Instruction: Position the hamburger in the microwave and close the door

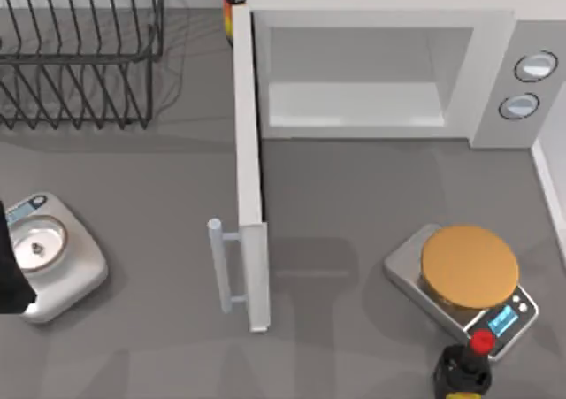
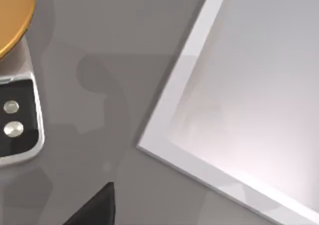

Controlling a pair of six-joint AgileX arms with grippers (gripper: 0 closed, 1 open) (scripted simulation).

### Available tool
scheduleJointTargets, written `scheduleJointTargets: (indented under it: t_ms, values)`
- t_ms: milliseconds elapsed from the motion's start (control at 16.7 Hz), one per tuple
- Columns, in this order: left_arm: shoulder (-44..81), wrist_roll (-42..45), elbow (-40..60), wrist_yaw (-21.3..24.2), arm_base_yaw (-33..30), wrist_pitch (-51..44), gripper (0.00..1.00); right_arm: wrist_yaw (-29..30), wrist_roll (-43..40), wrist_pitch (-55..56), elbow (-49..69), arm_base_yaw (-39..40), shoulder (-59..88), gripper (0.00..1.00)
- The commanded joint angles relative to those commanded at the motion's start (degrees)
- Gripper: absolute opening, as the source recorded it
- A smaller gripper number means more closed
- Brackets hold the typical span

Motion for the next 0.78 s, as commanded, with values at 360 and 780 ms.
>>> scheduleJointTargets:
  t_ms: [360,780]
  values:
    - [0.0,0.0,0.0,0.0,0.0,0.0,1.0,0.0,-20.8,-19.2,14.9,1.1,28.0,1.0]
    - [0.0,0.0,0.0,0.0,0.0,0.0,1.0,0.1,-30.8,-28.4,22.2,1.5,40.5,1.0]
